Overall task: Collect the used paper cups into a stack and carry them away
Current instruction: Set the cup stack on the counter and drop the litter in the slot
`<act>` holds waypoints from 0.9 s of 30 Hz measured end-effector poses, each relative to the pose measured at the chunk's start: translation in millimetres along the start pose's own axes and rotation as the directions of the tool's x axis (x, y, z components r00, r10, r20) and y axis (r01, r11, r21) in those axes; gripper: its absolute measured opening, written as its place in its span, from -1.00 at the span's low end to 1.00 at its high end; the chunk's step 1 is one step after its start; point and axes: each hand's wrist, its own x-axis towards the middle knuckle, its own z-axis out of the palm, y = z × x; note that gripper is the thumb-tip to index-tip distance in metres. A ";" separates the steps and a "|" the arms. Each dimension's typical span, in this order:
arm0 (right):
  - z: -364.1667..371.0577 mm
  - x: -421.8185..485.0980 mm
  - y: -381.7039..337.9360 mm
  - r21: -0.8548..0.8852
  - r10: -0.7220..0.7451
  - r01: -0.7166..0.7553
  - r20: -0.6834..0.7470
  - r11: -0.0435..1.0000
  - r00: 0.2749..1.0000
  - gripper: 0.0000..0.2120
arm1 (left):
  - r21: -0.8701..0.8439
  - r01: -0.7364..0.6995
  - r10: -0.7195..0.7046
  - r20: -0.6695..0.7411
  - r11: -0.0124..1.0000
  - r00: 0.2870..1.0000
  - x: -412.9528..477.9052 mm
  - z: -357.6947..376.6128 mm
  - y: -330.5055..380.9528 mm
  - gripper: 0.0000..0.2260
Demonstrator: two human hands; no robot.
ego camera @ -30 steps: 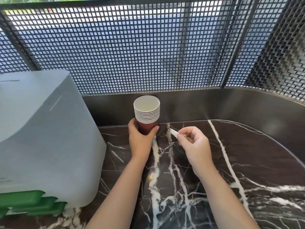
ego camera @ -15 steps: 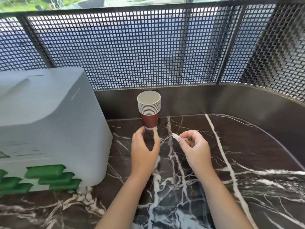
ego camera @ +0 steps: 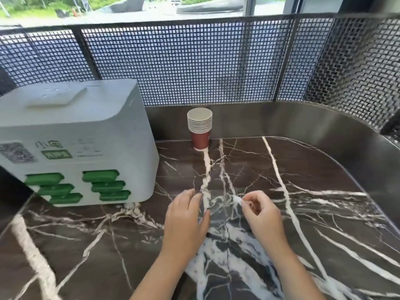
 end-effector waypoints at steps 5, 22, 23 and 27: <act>-7.9 -36.0 -6.8 -0.044 -0.029 0.030 0.002 0.999 1.000 -0.82 | 0.041 -0.058 0.059 -0.028 0.997 0.998 -30.1 -18.3 2.8 -0.68; -32.5 -189.1 -30.4 -0.058 -0.046 0.047 0.013 0.997 0.999 -0.80 | -0.057 -0.001 0.001 0.009 0.998 1.000 -154.3 -84.5 20.7 -0.71; -33.8 -199.4 -33.0 -0.058 -0.056 0.057 0.010 0.997 0.998 -0.79 | -0.067 -0.004 0.004 0.000 0.998 1.000 -163.4 -89.9 21.8 -0.72; -39.1 -241.2 -41.6 -0.088 -0.089 0.087 -0.021 0.992 0.996 -0.78 | -0.098 -0.016 0.013 -0.032 0.995 0.999 -201.6 -107.4 26.3 -0.73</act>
